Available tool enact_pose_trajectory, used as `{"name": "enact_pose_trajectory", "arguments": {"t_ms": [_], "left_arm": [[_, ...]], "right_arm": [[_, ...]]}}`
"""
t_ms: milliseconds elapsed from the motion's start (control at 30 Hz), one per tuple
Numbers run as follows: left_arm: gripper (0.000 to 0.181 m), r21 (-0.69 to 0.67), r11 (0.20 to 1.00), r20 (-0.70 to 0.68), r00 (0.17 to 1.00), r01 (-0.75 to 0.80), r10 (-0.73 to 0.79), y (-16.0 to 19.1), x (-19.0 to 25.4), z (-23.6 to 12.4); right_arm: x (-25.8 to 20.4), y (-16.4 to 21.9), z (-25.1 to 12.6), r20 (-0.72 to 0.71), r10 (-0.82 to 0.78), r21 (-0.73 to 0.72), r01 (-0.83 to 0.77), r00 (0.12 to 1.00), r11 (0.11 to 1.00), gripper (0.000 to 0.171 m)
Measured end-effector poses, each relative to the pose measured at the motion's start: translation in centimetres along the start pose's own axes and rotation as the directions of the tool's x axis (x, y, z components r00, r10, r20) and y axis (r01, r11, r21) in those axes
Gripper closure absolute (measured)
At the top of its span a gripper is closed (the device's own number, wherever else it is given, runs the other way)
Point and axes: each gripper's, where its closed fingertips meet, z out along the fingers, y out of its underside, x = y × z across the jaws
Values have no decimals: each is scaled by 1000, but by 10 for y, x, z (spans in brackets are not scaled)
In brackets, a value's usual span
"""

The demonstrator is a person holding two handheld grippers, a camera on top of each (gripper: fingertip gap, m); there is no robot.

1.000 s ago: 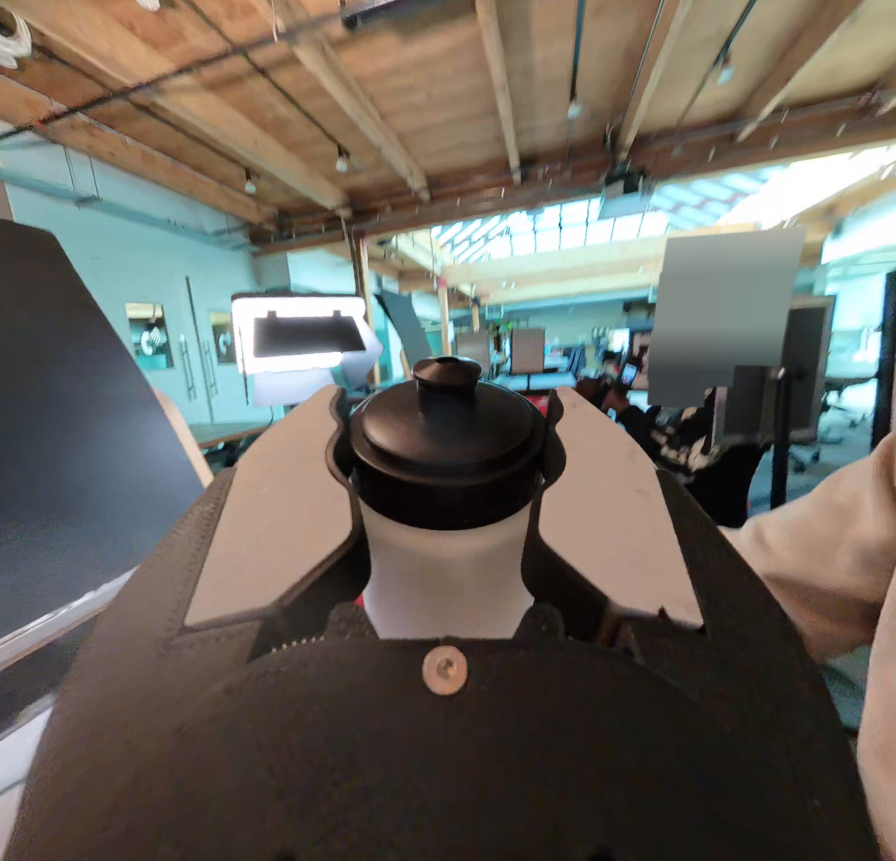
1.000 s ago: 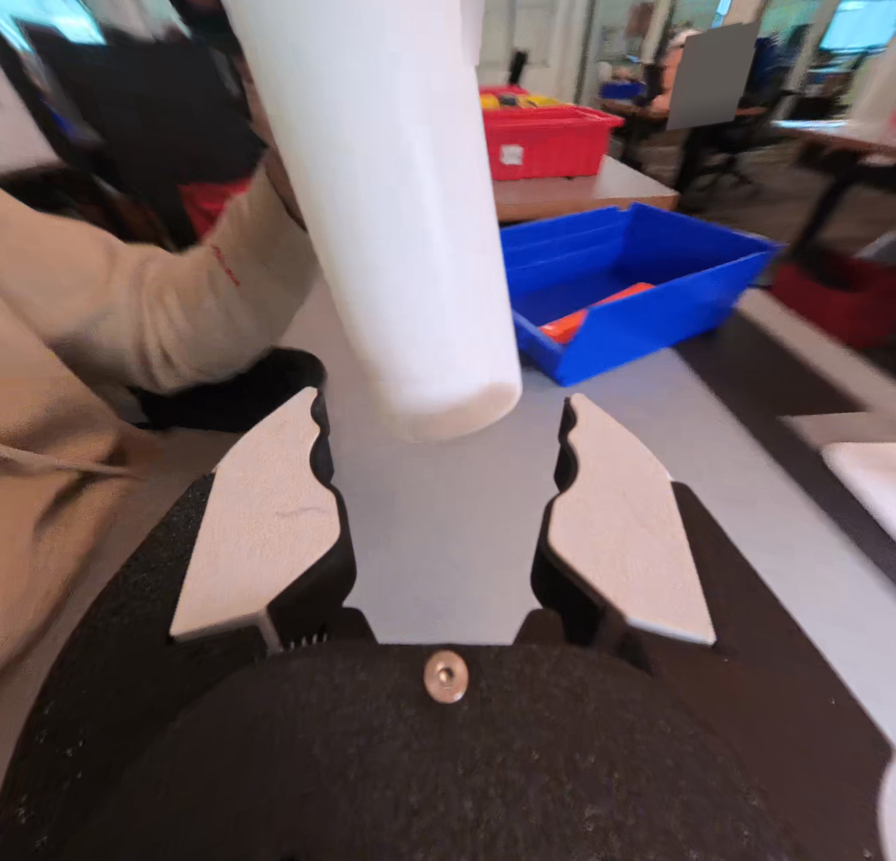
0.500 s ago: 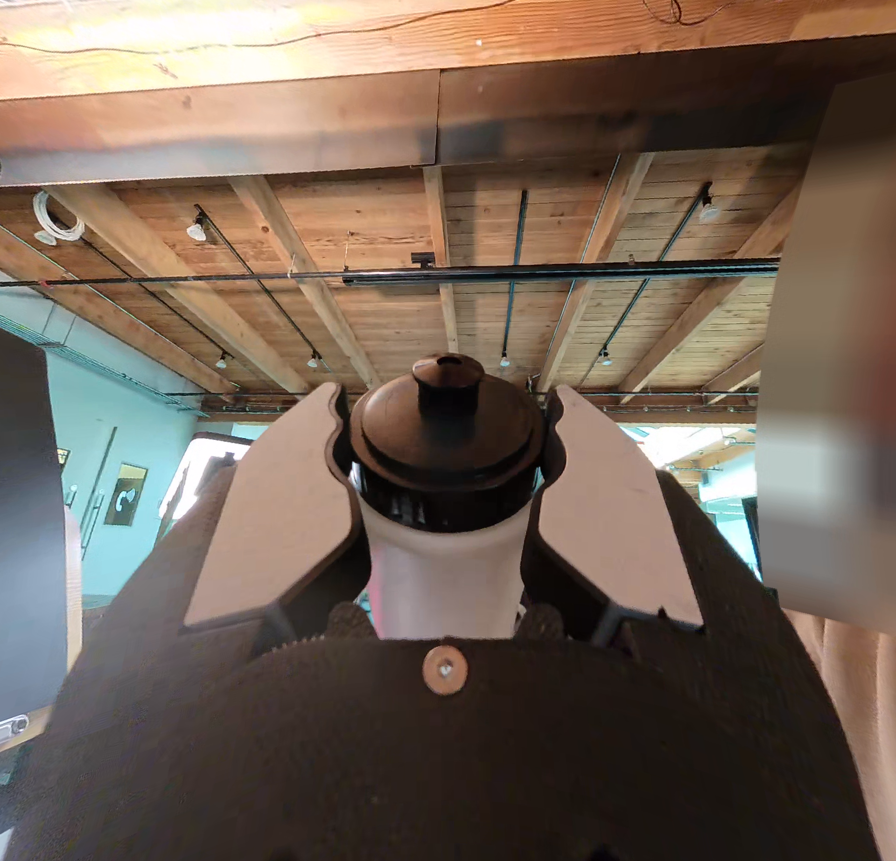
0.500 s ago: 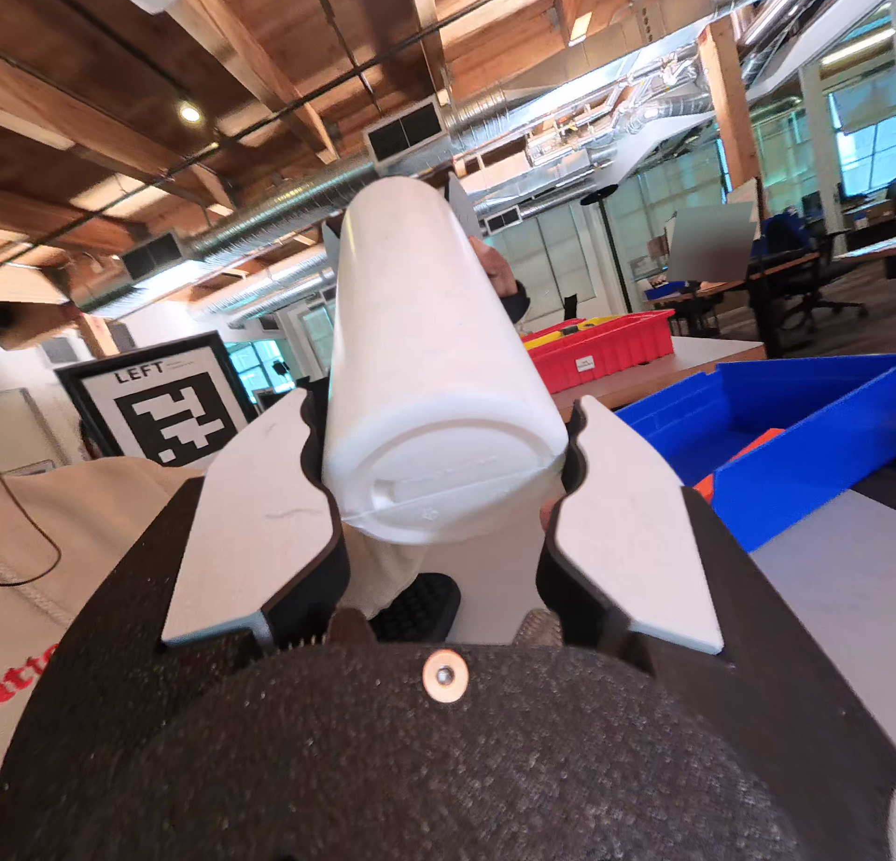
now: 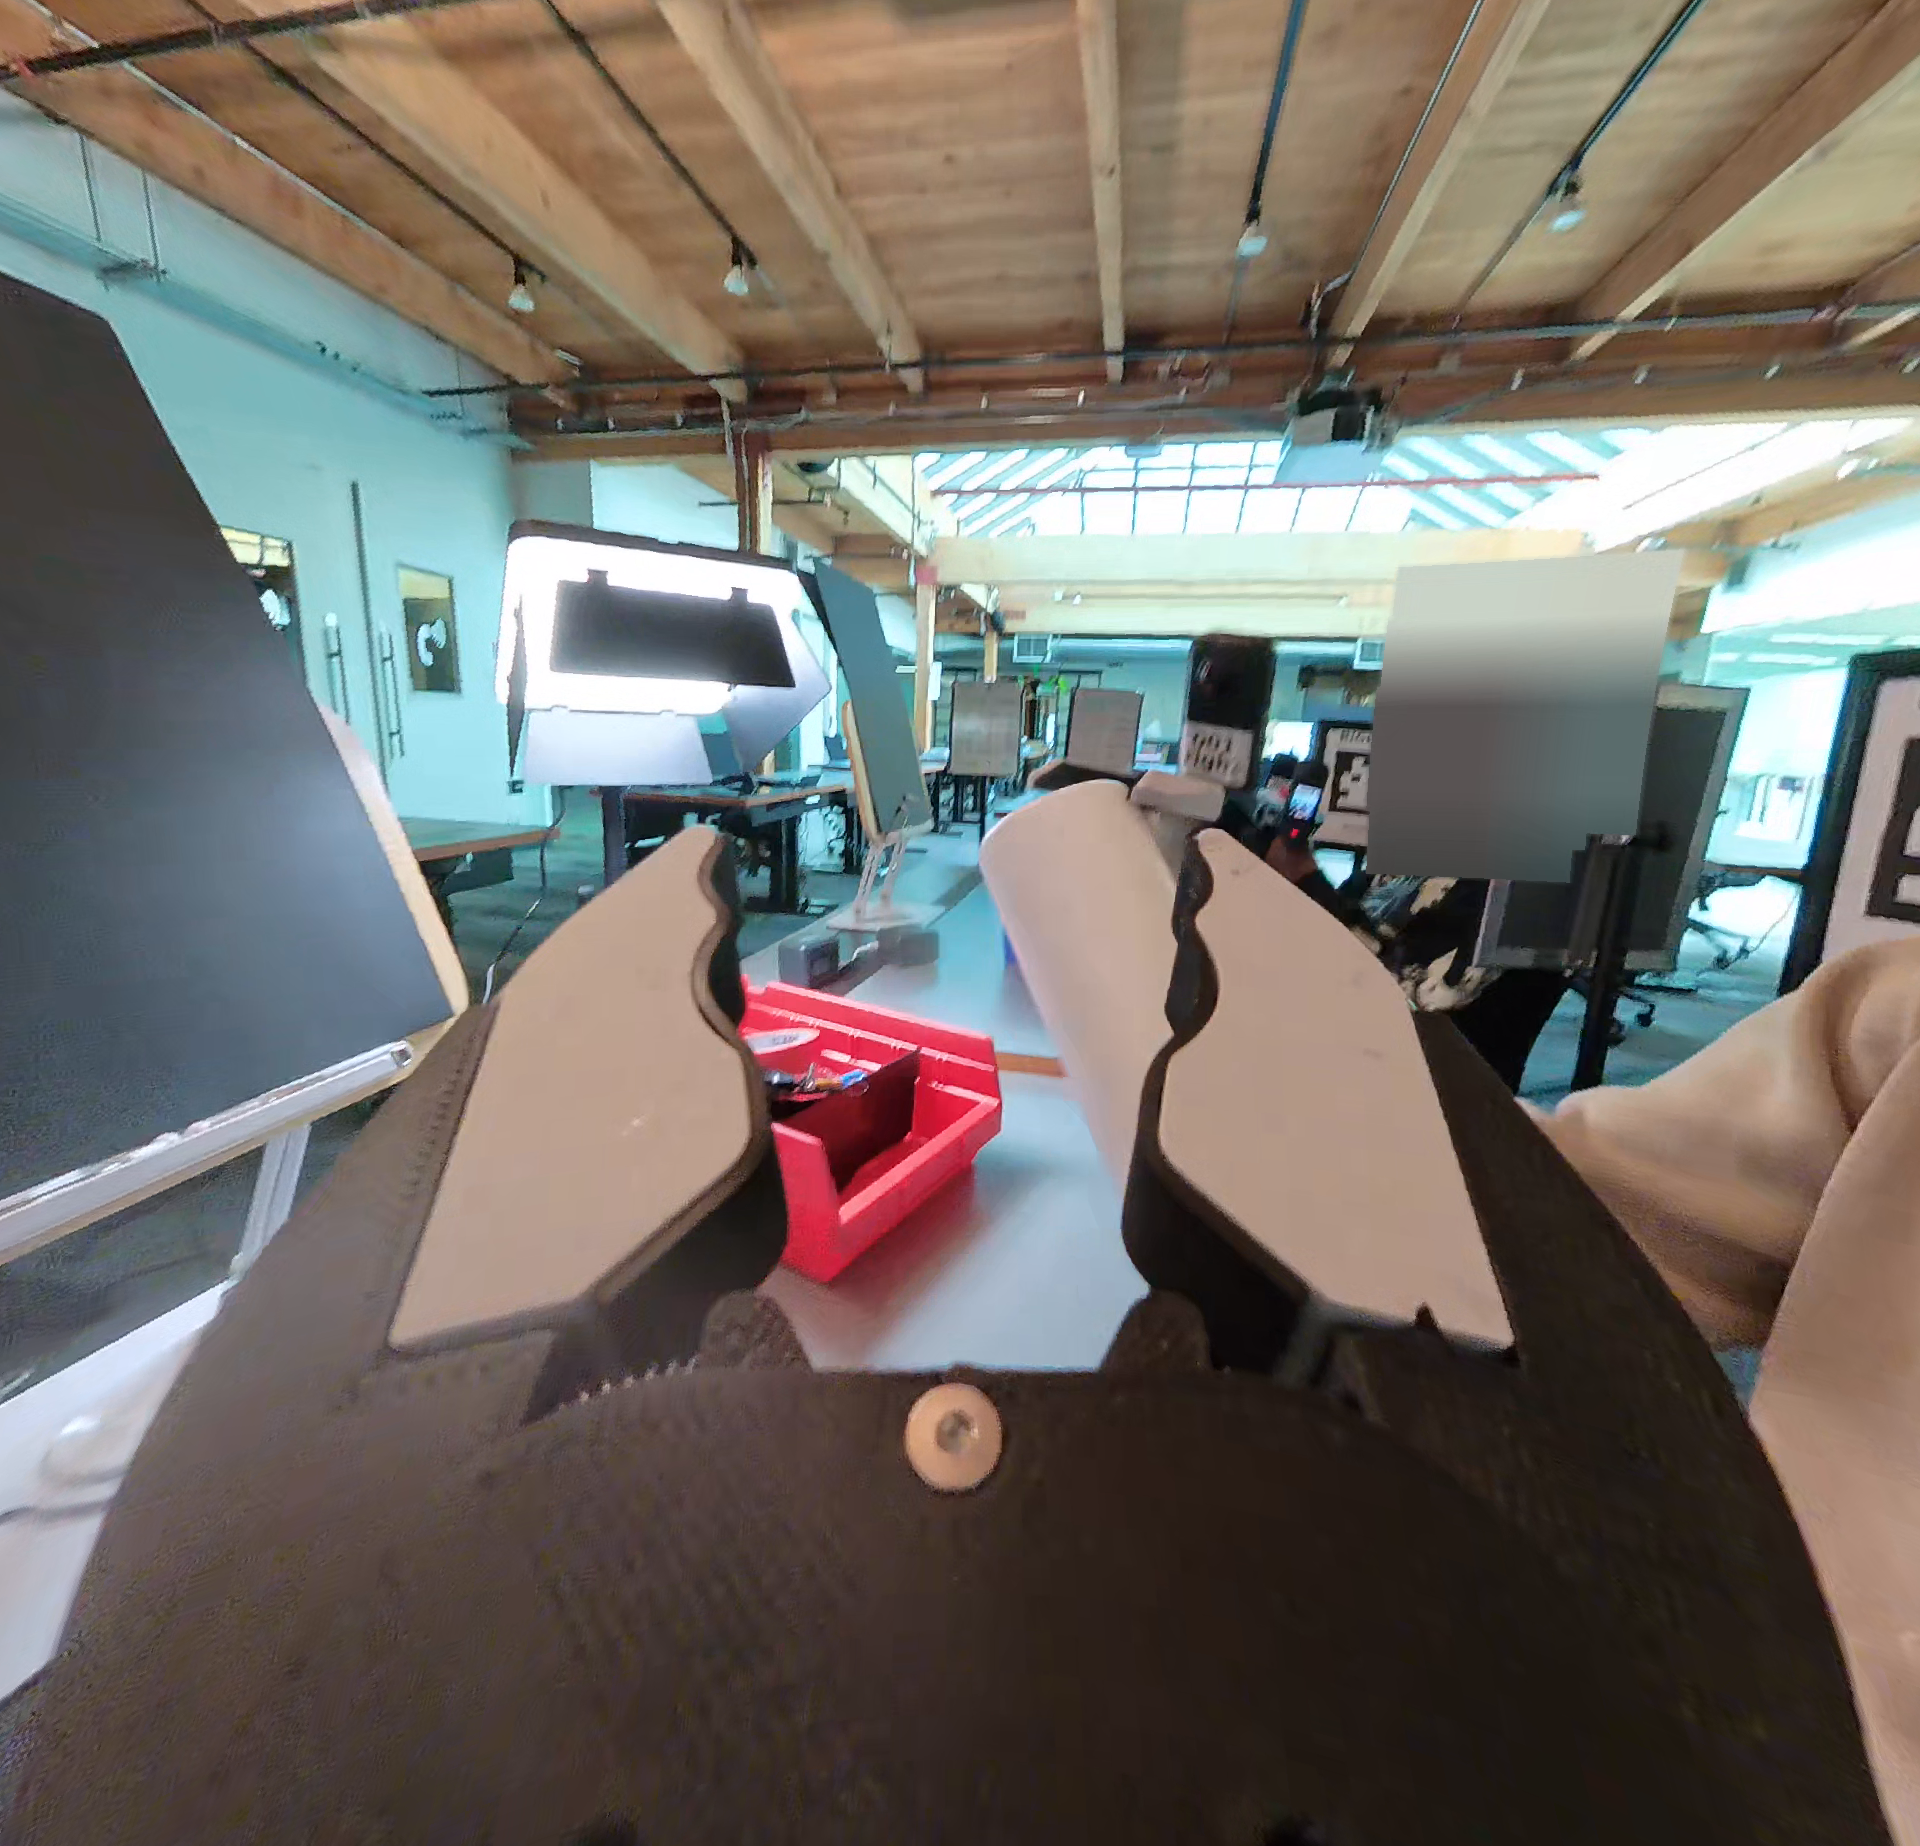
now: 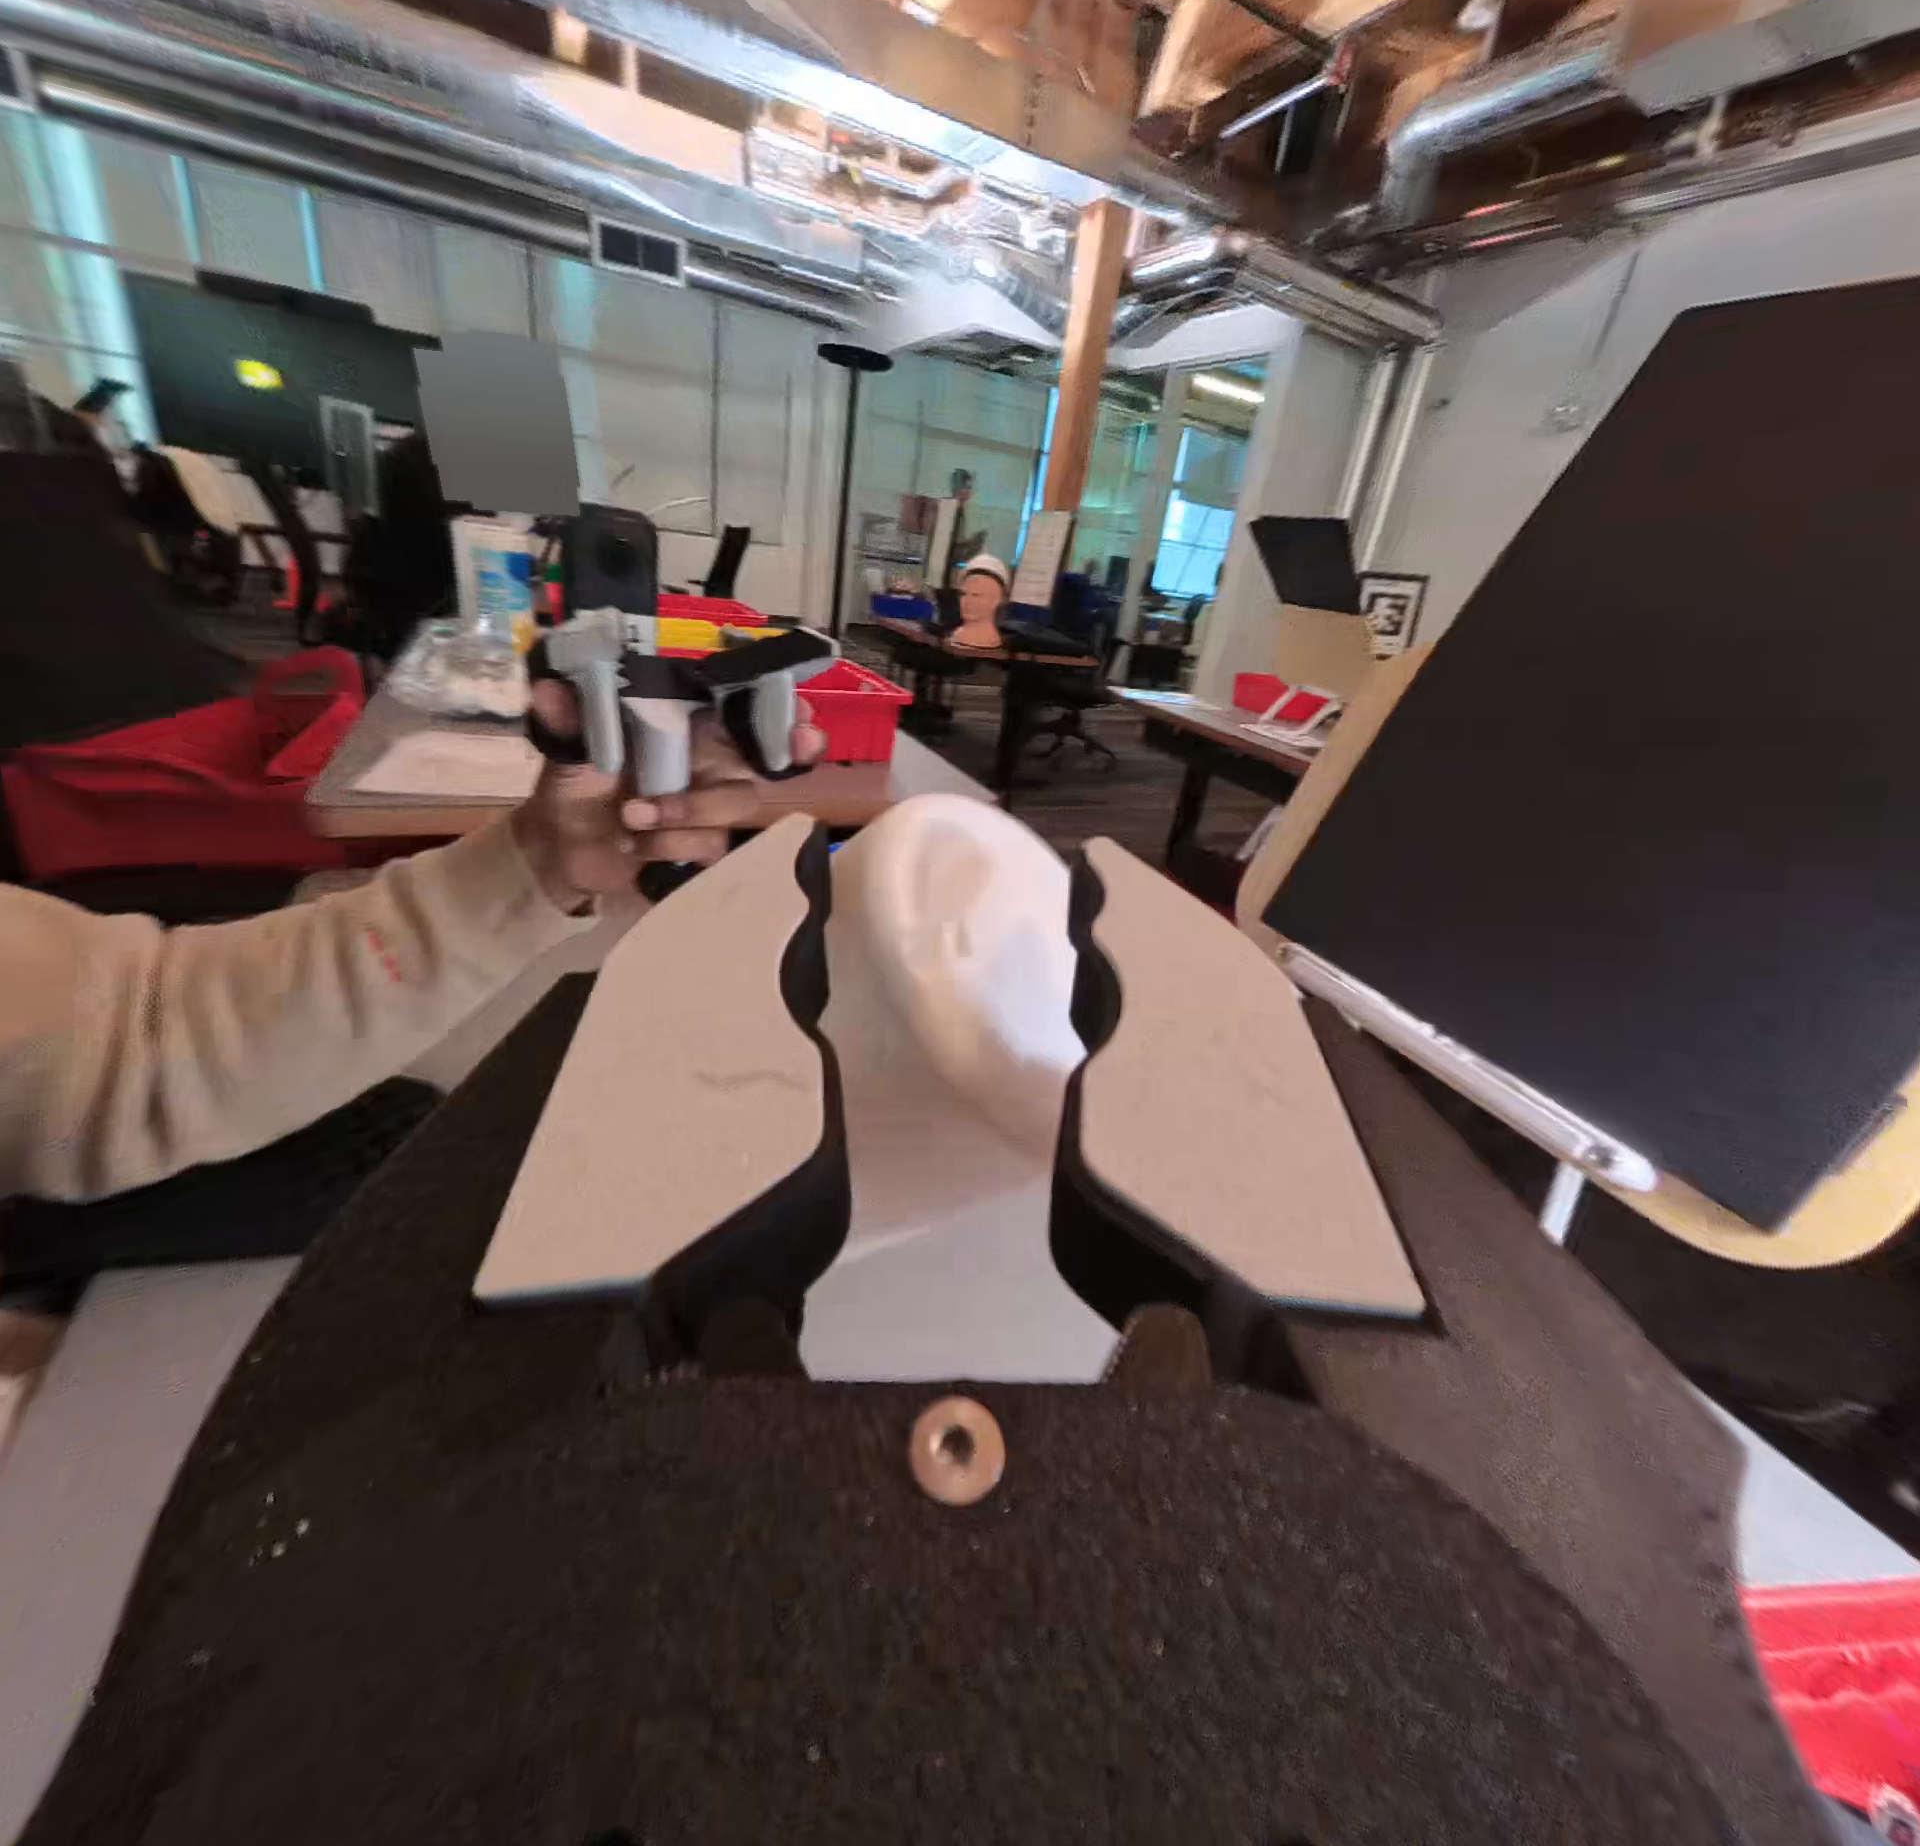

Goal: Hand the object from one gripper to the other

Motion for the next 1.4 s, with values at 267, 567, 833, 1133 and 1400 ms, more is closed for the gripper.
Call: {"name": "enact_pose_trajectory", "arguments": {"t_ms": [267,567,833,1133,1400], "left_arm": [[104,-121,993,-27,1000,6,-9,41,6,23],[107,-156,988,-29,999,14,-19,55,5,28],[108,-163,987,-29,1000,6,-11,57,5,29],[125,-190,982,2,1000,-2,3,56,2,26],[181,-152,964,144,960,-219,240,37,-12,14]], "right_arm": [[-3,21,4,-11,-106,-158,103,994,982,171],[-13,42,21,49,-90,-198,98,995,975,171],[-16,43,25,58,-82,-192,92,995,977,171],[-9,42,25,18,-76,-178,78,997,981,169],[-5,55,29,-10,-149,-231,143,989,962,171]]}}
